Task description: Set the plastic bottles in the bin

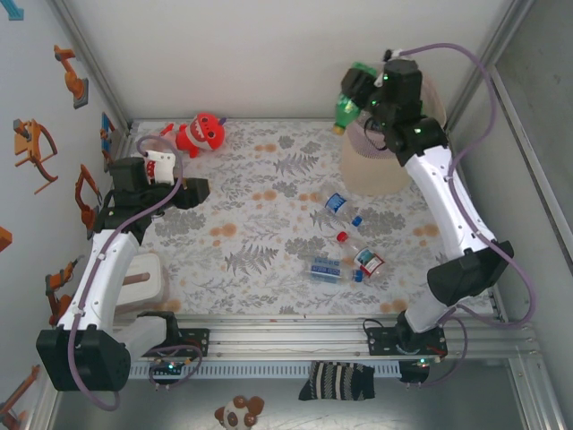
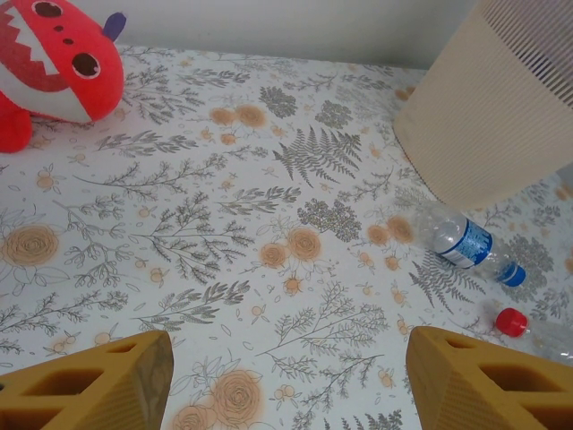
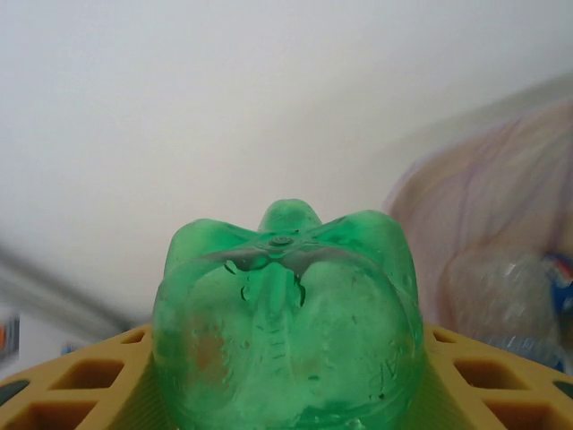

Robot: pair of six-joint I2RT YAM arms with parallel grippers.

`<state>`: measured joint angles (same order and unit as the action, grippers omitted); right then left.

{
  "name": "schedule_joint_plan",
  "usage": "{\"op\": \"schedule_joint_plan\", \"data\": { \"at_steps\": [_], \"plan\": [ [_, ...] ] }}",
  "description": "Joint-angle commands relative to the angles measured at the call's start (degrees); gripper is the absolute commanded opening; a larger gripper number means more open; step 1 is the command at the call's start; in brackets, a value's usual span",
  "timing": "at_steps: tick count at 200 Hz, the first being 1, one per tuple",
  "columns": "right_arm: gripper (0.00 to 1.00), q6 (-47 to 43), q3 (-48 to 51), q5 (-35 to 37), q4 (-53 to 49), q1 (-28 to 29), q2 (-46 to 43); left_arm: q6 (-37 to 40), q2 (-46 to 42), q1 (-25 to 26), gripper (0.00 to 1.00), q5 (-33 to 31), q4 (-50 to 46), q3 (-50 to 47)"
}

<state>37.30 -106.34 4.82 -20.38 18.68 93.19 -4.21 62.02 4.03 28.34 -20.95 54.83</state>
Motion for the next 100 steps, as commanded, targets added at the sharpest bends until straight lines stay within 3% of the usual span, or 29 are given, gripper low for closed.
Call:
{"op": "schedule_joint_plan", "data": {
  "at_steps": [1, 45, 74, 100],
  "plan": [
    [0.51, 7.7, 1.9, 6.6, 11.7, -2.9, -0.9, 0.0, -0.9, -0.3, 0.69, 0.9, 0.9, 0.1],
    [0.52, 19.8, 3.1, 21.1, 17.2, -7.0, 3.8, -0.1, -0.7, -0.3, 0.69, 0.9, 0.9, 0.1],
    [0.51, 27.8, 0.5, 30.5, 14.9, -7.1, 8.6, 0.0, -0.6, -0.4, 0.69, 0.8, 0.8, 0.1],
    [0.51, 35.3, -3.3, 34.3, 10.6, -7.1, 13.5, 0.0, -0.3, -0.4, 0.69, 0.9, 0.9, 0.1]
  ]
}}
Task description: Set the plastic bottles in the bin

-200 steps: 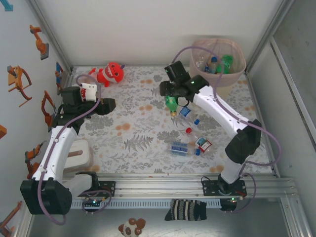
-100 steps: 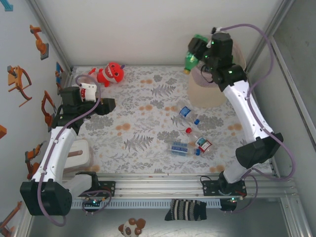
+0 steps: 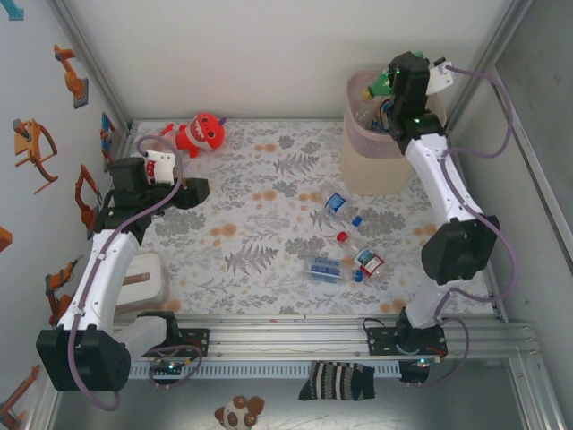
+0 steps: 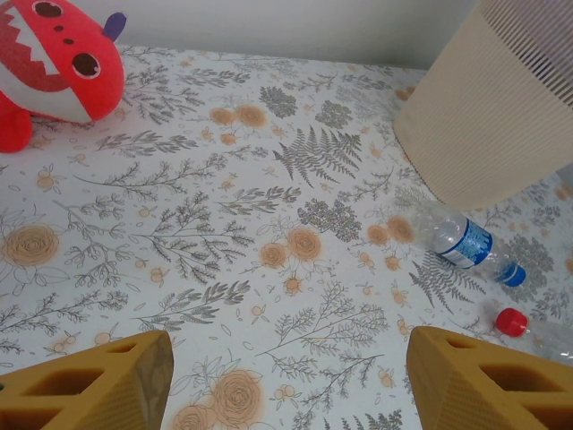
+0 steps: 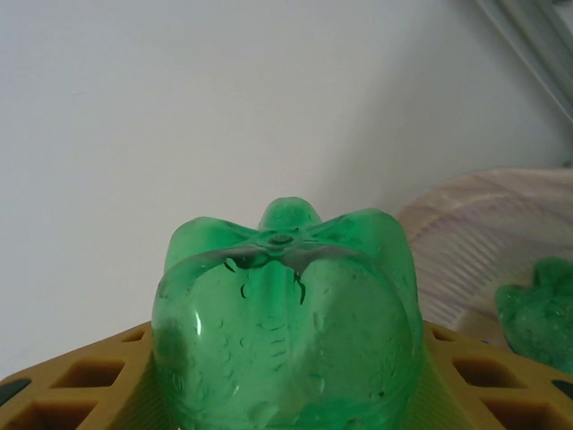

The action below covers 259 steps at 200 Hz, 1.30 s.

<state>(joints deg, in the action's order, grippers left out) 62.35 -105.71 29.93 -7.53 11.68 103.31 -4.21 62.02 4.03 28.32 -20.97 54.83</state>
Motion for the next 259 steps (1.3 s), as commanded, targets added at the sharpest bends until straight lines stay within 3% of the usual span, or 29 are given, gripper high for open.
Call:
{"op": "schedule_joint_plan", "data": {
  "at_steps": [1, 65, 103, 139, 183, 226, 259],
  "plan": [
    [0.51, 10.7, -4.1, 9.2, -2.4, -0.1, 3.5, 0.0, -0.3, -0.4, 0.69, 1.0, 0.9, 0.1],
    [0.55, 19.9, -12.9, 8.2, -9.2, -0.2, 14.5, 0.1, -0.5, -0.4, 0.69, 0.5, 0.7, 0.1],
    [0.73, 18.6, -16.8, 4.1, -14.1, -0.2, 15.8, -0.1, -0.5, -0.5, 0.69, 0.3, 0.6, 0.1],
    [0.78, 13.6, -14.3, 4.2, -14.6, -0.9, 11.3, -0.1, -0.6, -0.5, 0.69, 0.5, 0.7, 0.2],
    [0.78, 2.4, -13.8, 1.3, -14.3, -2.9, 6.6, -0.2, -0.9, -0.5, 0.69, 0.6, 1.0, 0.1],
    [0.74, -10.0, -15.7, -11.1, -10.2, -4.9, 6.6, -0.4, -1.2, -0.6, 0.69, 0.9, 1.0, 0.1],
    [0.74, -12.9, -19.7, -22.8, -8.3, -7.1, 11.2, -0.4, -1.1, -0.7, 0.69, 0.9, 1.0, 0.1]
  ]
}}
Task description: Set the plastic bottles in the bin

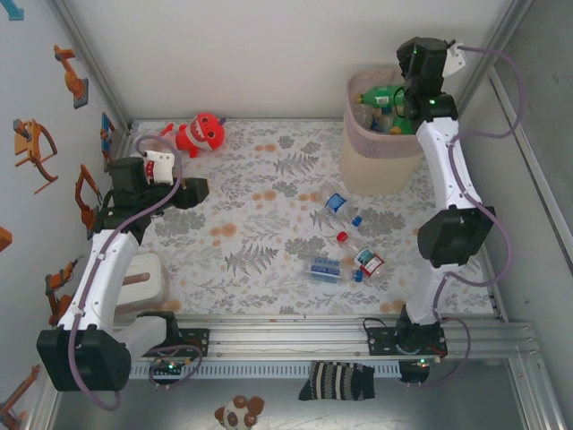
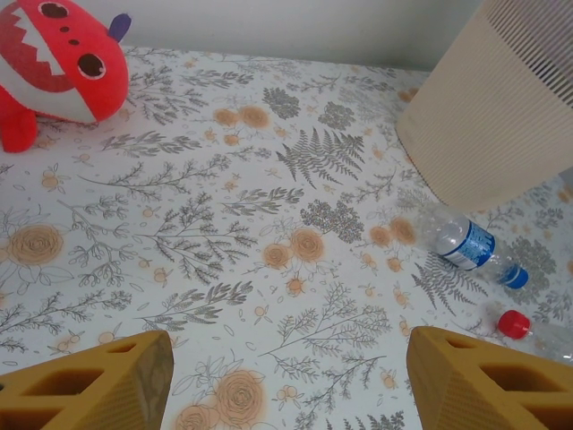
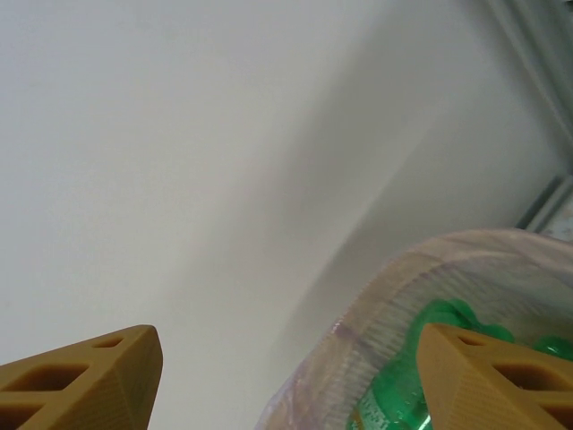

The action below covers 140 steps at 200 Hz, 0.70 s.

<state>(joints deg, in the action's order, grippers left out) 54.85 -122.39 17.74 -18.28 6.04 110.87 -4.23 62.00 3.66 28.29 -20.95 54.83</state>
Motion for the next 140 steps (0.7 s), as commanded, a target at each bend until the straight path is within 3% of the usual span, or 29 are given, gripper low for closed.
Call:
{"op": "schedule_joint_plan", "data": {
  "at_steps": [1, 59, 101, 140],
  "plan": [
    [0.74, -5.4, -3.1, -10.9, 2.6, -1.6, 3.9, -0.4, -1.2, -0.3, 0.69, 0.9, 1.0, 0.1],
    [0.72, -1.2, -11.6, -20.0, 5.6, -4.2, 14.9, -0.3, -1.0, -0.3, 0.69, 0.6, 0.9, -0.1],
    [0.71, 4.0, -4.8, -19.6, 3.4, -6.0, 16.4, -0.2, -0.9, -0.3, 0.69, 0.5, 0.8, 0.0],
    [0.70, 2.8, -4.4, -20.7, 3.6, -6.6, 14.0, -0.2, -1.0, -0.3, 0.69, 0.6, 0.8, 0.0]
  ]
}}
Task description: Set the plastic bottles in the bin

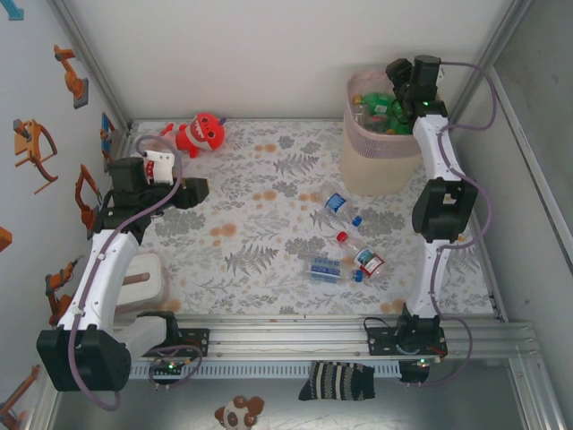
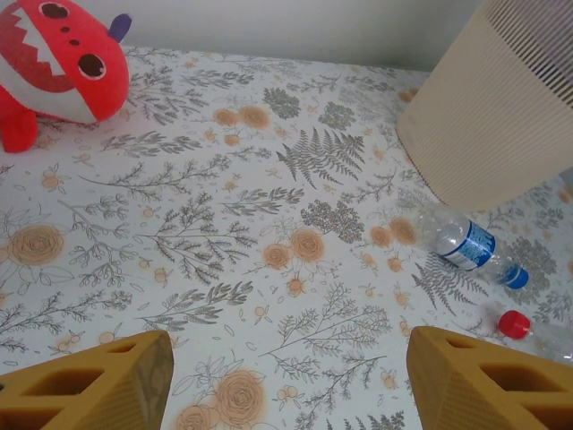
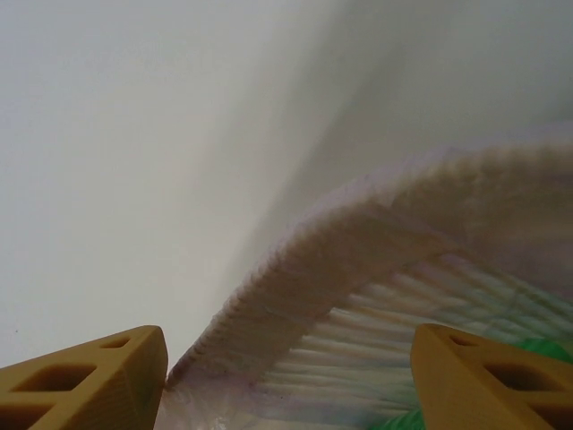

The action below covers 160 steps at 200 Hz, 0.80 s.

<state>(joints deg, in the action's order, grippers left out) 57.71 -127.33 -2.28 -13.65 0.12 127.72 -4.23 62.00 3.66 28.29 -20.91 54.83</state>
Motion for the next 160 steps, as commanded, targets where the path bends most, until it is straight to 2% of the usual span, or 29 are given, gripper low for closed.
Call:
{"op": "schedule_joint_plan", "data": {
  "at_steps": [1, 39, 82, 128, 160],
  "plan": [
    [0.71, -0.1, 0.6, -0.7, -1.0, -0.6, -3.0, -0.2, -1.1, -0.3, 0.69, 0.6, 0.7, -0.1],
    [0.71, -5.2, -0.8, -1.3, -4.4, -0.6, -8.6, -0.3, -1.3, -0.3, 0.69, 0.7, 0.9, -0.1],
    [0.70, -10.1, 2.3, -7.3, -10.8, -0.6, -15.0, -0.5, -1.3, -0.2, 0.69, 0.9, 1.0, -0.1],
    [0.67, -21.8, 10.9, -14.1, -17.8, 0.5, -25.5, -0.5, -1.1, -0.2, 0.69, 0.8, 1.1, -0.1],
    [0.67, -31.0, 17.9, -13.2, -23.3, 3.6, -34.1, -0.4, -0.7, -0.3, 0.69, 1.0, 1.0, 0.0]
  ]
}}
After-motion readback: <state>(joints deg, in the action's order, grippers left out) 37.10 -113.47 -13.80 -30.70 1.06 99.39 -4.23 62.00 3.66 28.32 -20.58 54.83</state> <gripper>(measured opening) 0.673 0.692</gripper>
